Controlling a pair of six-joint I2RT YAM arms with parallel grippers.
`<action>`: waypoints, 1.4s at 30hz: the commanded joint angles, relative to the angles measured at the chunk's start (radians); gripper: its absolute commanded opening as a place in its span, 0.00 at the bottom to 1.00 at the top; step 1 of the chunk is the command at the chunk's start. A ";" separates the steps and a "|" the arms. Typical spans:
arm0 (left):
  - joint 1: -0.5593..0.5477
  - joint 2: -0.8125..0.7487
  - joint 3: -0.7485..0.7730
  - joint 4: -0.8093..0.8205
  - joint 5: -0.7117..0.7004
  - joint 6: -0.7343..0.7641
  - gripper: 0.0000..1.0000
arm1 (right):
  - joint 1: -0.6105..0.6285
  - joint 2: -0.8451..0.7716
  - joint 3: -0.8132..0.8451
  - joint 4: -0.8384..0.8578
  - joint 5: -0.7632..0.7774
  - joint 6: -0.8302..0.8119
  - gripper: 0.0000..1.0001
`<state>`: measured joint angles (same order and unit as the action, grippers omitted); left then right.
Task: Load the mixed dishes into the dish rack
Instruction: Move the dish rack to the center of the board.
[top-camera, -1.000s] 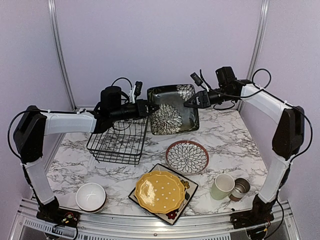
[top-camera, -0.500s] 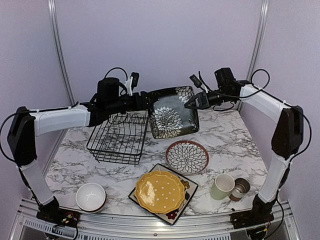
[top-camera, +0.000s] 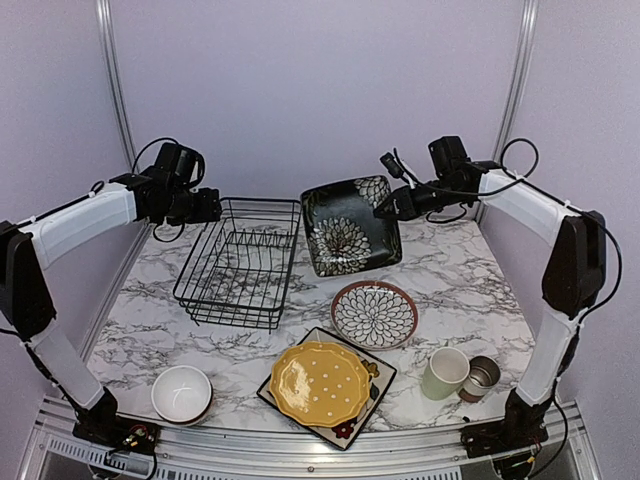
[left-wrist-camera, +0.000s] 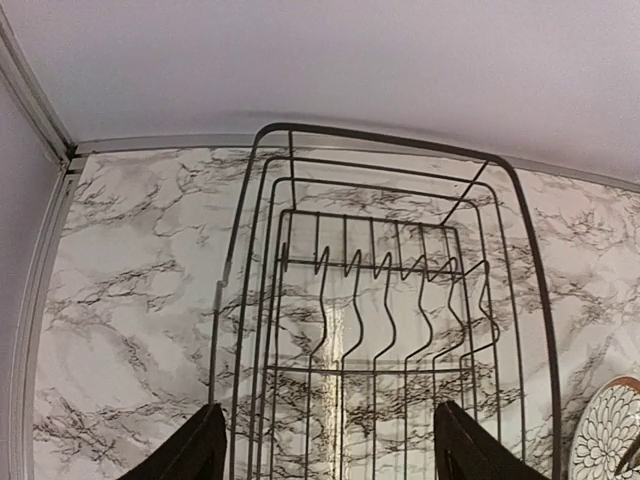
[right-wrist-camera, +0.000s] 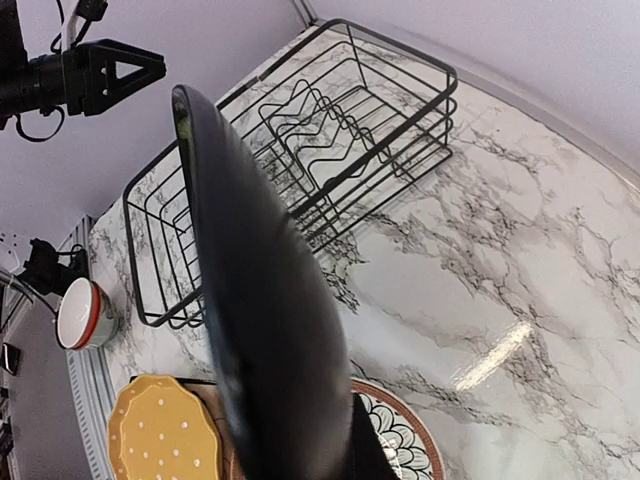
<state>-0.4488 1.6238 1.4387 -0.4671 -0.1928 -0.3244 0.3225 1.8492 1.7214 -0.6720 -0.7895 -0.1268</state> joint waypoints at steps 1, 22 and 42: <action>0.046 0.047 0.006 -0.180 -0.059 0.013 0.74 | 0.010 -0.045 0.041 0.154 0.116 0.016 0.00; 0.149 0.116 -0.117 -0.148 0.039 -0.051 0.57 | 0.206 0.015 0.051 0.275 0.706 0.090 0.00; 0.106 -0.091 -0.383 0.014 0.356 -0.145 0.68 | 0.307 0.340 0.341 0.372 0.846 0.079 0.00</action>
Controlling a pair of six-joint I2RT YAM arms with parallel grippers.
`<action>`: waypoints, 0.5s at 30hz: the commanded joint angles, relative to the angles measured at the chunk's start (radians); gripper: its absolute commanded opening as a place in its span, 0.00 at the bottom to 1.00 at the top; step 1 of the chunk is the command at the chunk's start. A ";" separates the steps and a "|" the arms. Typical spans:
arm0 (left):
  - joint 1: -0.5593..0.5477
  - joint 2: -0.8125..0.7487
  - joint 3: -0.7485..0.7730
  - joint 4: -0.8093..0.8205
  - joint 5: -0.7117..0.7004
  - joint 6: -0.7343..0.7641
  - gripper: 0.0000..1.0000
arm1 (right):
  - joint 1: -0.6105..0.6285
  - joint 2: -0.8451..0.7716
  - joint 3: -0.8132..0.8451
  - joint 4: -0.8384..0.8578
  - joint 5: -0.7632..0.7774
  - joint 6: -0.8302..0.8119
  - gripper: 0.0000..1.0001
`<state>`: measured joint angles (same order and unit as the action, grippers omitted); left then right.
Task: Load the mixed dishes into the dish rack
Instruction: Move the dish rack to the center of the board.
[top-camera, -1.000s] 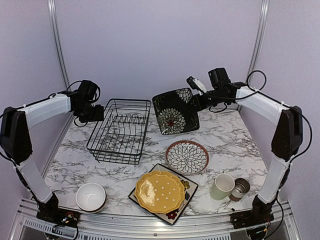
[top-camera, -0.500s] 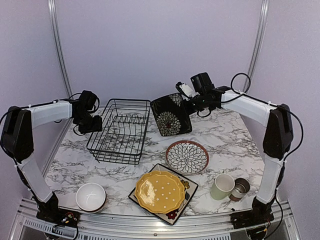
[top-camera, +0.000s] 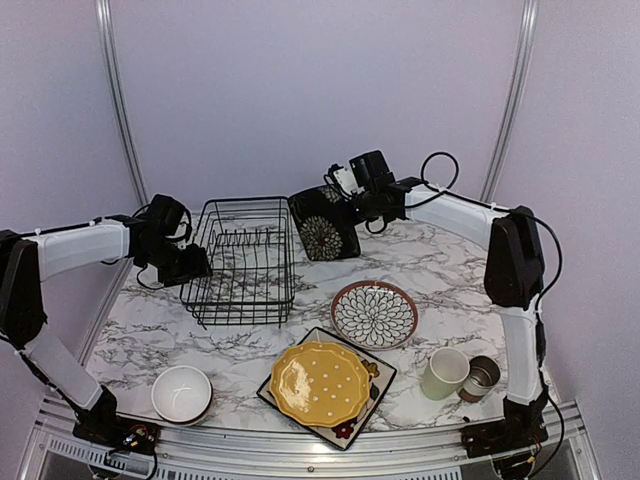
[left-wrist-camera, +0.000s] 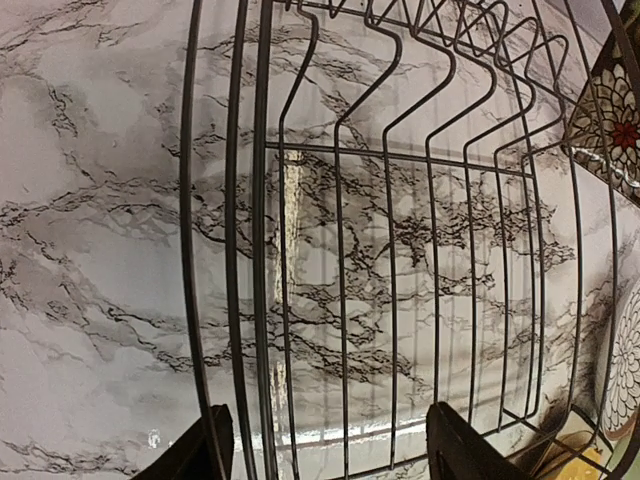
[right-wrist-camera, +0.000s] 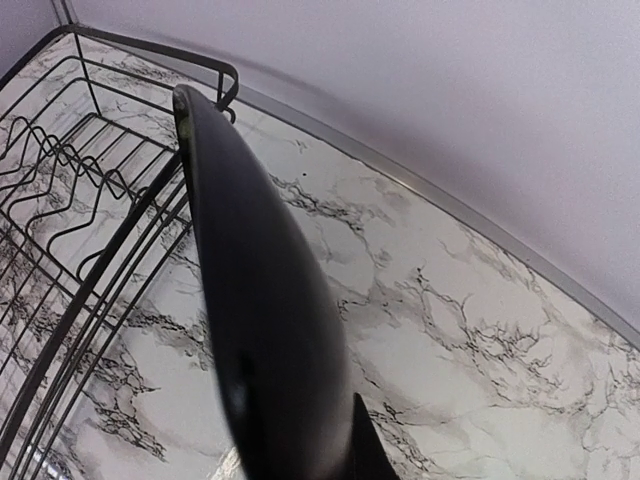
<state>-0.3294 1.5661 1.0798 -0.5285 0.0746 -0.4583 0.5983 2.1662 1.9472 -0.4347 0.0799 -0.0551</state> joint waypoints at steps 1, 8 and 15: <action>-0.016 -0.033 -0.034 0.087 0.101 -0.012 0.68 | 0.033 0.036 0.130 0.137 -0.029 0.009 0.00; -0.074 -0.037 -0.056 0.145 0.144 -0.021 0.68 | 0.033 0.061 0.198 0.160 0.025 -0.016 0.00; -0.132 -0.013 -0.023 0.149 0.168 -0.002 0.68 | 0.033 -0.008 0.177 0.208 0.172 -0.054 0.00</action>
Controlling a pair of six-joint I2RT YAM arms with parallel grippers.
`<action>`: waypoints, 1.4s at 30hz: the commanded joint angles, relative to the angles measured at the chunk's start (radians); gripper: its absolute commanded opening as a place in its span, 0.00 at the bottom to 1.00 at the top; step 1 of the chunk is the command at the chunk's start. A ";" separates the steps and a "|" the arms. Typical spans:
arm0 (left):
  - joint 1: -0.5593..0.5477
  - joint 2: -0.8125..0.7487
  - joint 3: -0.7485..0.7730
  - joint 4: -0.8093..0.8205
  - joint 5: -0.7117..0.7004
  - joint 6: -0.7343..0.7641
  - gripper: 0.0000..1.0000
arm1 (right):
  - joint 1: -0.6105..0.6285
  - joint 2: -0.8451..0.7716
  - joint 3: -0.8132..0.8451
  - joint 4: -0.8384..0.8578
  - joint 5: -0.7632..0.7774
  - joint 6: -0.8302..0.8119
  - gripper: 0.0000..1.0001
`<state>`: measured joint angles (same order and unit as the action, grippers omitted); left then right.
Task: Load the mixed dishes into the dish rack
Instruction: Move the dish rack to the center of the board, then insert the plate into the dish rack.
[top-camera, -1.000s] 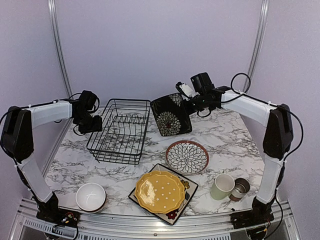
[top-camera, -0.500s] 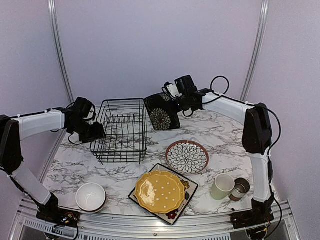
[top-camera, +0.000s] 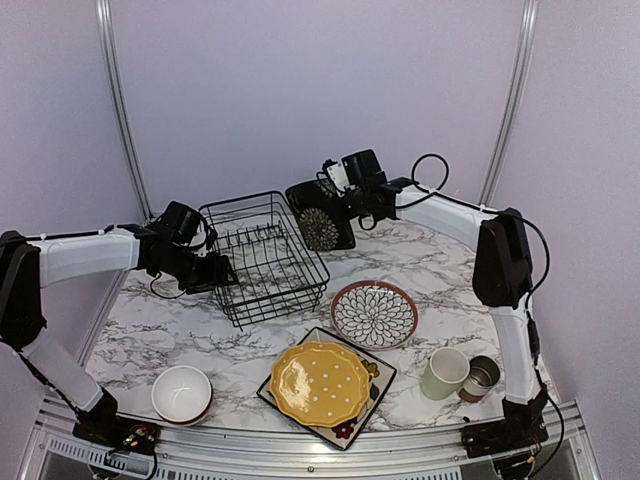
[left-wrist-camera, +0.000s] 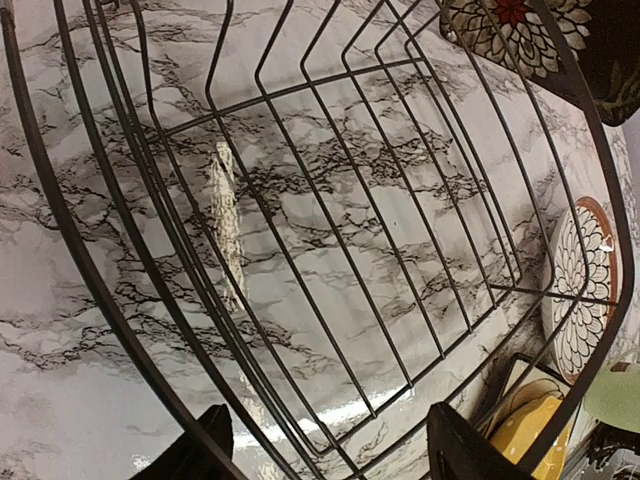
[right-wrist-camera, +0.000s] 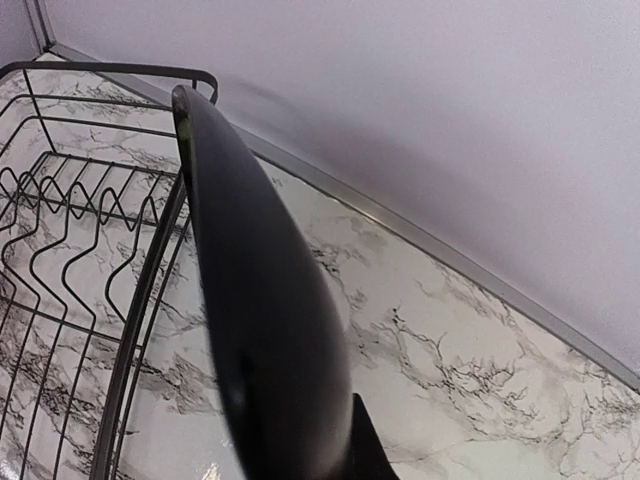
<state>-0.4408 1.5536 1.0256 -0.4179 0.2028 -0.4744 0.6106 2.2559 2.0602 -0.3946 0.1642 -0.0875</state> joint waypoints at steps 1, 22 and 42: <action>-0.021 -0.005 0.038 0.022 0.030 0.020 0.68 | 0.021 -0.111 0.064 0.170 0.123 -0.021 0.00; 0.110 -0.106 0.121 -0.116 -0.195 0.069 0.73 | 0.112 -0.231 0.188 0.066 0.133 0.147 0.00; 0.167 -0.125 0.075 -0.072 -0.241 0.015 0.73 | 0.380 0.040 0.375 0.247 0.513 0.277 0.00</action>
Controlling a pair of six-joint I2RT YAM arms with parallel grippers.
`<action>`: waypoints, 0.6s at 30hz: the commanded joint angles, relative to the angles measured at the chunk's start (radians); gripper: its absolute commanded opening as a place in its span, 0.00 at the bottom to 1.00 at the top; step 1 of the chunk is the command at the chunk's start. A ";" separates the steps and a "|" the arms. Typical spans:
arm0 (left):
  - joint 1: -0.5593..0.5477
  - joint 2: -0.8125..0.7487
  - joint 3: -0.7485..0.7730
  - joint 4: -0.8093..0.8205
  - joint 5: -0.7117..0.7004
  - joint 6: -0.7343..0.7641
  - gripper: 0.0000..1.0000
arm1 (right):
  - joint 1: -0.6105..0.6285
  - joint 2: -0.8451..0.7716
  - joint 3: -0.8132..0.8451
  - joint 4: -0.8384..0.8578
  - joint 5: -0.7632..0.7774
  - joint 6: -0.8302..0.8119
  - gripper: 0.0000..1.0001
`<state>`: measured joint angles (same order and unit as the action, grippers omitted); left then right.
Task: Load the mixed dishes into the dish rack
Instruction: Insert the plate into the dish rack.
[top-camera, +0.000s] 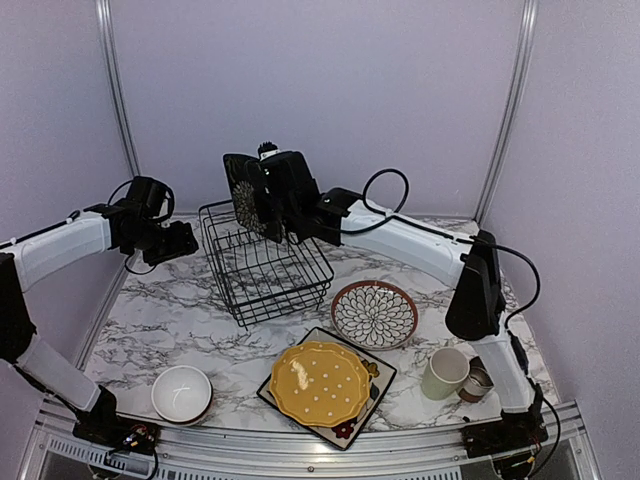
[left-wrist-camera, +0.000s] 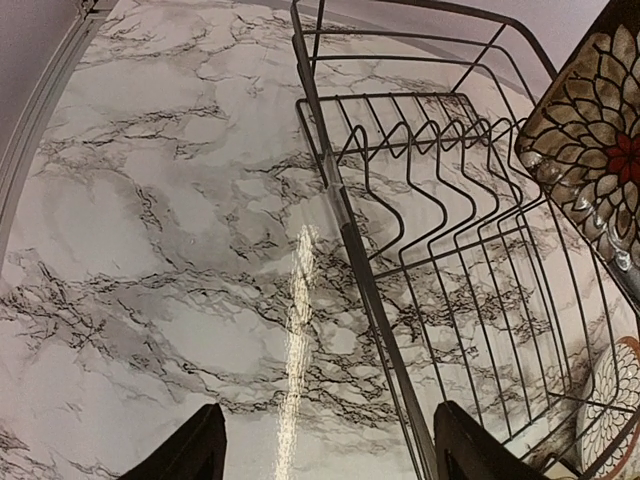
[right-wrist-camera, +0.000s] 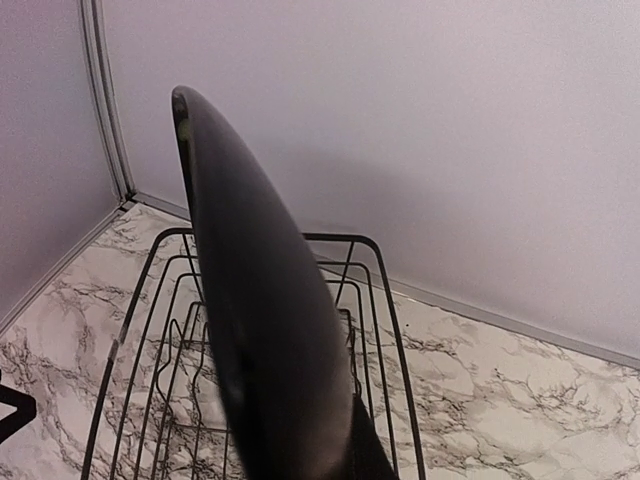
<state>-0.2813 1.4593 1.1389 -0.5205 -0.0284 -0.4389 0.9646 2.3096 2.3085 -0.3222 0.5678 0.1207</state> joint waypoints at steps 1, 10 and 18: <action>0.008 -0.034 -0.043 0.031 -0.011 -0.020 0.73 | 0.035 -0.002 0.134 0.178 0.123 0.072 0.00; 0.008 -0.094 -0.098 0.052 0.002 -0.023 0.73 | 0.111 0.122 0.199 0.300 0.280 0.030 0.00; 0.008 -0.161 -0.115 0.039 0.025 -0.025 0.73 | 0.133 0.228 0.270 0.403 0.298 0.003 0.00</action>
<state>-0.2771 1.3483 1.0428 -0.4961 -0.0231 -0.4576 1.0870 2.5225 2.4783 -0.1284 0.8017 0.1371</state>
